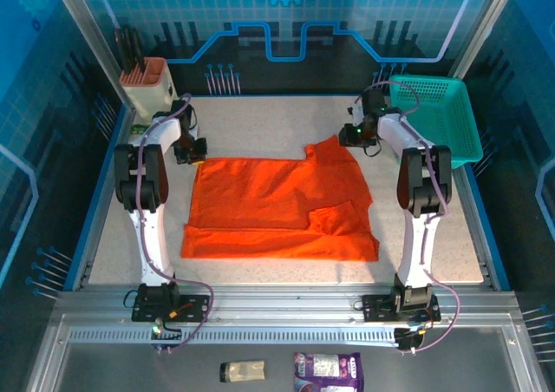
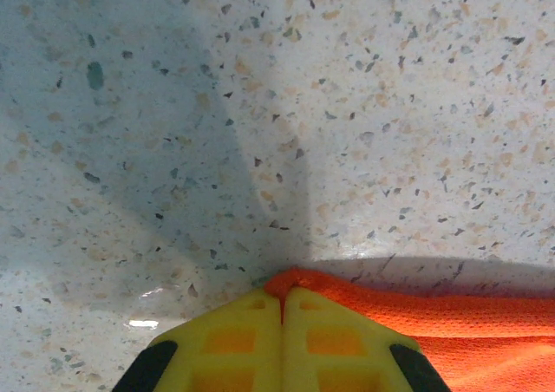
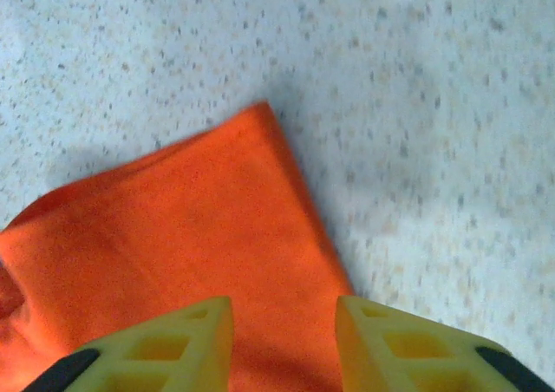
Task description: Fold the inside-out t-shirt
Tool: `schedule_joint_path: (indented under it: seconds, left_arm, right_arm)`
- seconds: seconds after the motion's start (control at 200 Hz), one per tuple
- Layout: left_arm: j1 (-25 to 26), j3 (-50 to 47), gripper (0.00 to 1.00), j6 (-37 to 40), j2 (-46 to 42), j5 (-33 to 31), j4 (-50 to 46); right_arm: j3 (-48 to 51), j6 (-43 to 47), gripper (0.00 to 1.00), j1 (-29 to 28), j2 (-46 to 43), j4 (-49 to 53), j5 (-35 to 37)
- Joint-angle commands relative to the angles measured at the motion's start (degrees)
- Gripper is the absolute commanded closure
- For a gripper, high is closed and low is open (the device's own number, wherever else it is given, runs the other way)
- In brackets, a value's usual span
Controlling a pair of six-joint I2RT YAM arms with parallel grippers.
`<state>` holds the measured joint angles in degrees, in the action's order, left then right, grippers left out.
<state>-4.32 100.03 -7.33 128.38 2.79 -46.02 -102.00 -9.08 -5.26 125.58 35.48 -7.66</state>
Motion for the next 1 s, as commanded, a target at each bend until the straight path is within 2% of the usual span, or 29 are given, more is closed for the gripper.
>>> schedule_joint_path:
  seconds: [0.0,0.245,0.485,0.77,0.996]
  left_arm:
    - [0.45,-1.96,1.0,0.94,-0.57,0.24,-0.47]
    - [0.45,-1.69,1.0,1.16,-0.42,0.31,-0.92]
    - [0.45,-1.08,1.0,1.22,0.38,1.02,-1.44]
    - [0.45,-1.15,1.0,1.0,0.07,1.26,-1.26]
    - [0.45,-0.37,1.0,0.53,-0.49,1.19,-0.92]
  right_arm:
    - [-6.69,1.79,0.66,-0.69,4.78,2.95,-0.7]
    - [-20.72,1.75,0.69,-1.72,15.63,8.34,-1.36]
    - [-30.86,2.04,0.71,-1.73,21.71,13.4,-4.14]
    - [-30.57,1.87,0.76,-1.85,21.72,13.65,-5.47]
    - [-28.39,0.82,0.96,-1.82,18.31,11.13,-4.19]
